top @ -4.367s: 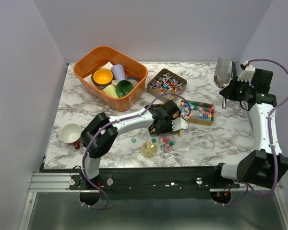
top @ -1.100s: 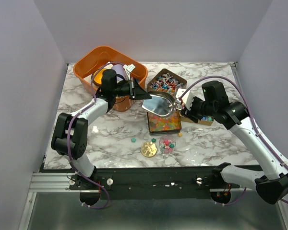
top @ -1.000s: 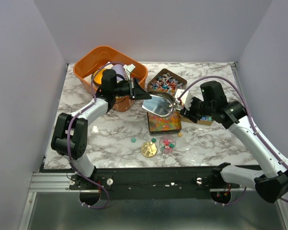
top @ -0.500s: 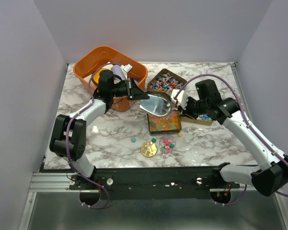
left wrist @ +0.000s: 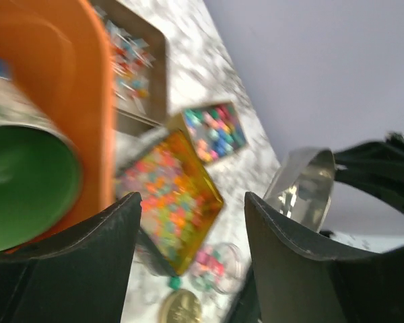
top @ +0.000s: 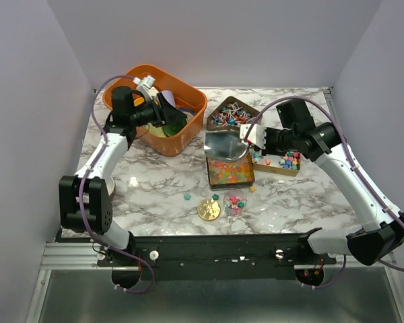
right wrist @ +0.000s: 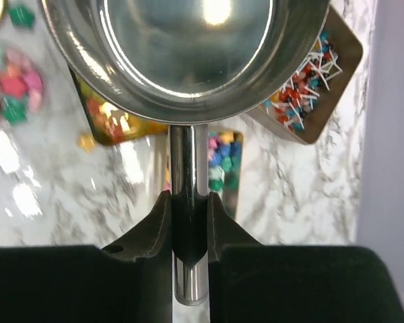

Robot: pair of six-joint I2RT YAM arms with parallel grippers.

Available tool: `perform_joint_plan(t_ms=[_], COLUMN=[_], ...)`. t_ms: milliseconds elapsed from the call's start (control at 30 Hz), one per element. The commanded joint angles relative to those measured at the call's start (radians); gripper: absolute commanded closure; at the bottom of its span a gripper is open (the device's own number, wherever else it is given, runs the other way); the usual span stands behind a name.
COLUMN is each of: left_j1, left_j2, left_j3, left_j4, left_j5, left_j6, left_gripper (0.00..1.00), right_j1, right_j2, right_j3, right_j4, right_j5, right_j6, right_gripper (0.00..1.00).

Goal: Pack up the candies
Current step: Adjust the spatula, then scoop the fake candies from the storage box.

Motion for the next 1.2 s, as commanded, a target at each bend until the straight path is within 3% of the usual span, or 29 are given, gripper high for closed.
perform_joint_plan(t_ms=[0,267,633,900,1167], left_j1=[0.097,0.097,0.094,0.047,0.024], left_j2=[-0.104,-0.302,-0.423,-0.482,-0.491], left_j3=[0.056,-0.177,-0.346,-0.467,-0.493], left_j4=[-0.195,-0.166,-0.140,-0.118,-0.062], left_j5=[-0.175,-0.189,-0.170,-0.190,-0.199], left_j6=[0.198,0.227,0.256,0.221,0.210], left_gripper=[0.29,0.30,0.30,0.31,0.31], right_j1=[-0.011,-0.017,-0.014,0.012,0.050], right_j2=[0.033,0.197,0.497,0.488,0.497], right_j3=[0.044,0.150,0.471,0.419,0.368], right_j4=[-0.246,-0.393,-0.528,-0.543,-0.525], right_j5=[0.194,0.423,0.606,0.664,0.702], right_j6=[-0.344,-0.490,-0.445,-0.499,-0.471], right_gripper=[0.99,0.99,0.99,0.99,0.99])
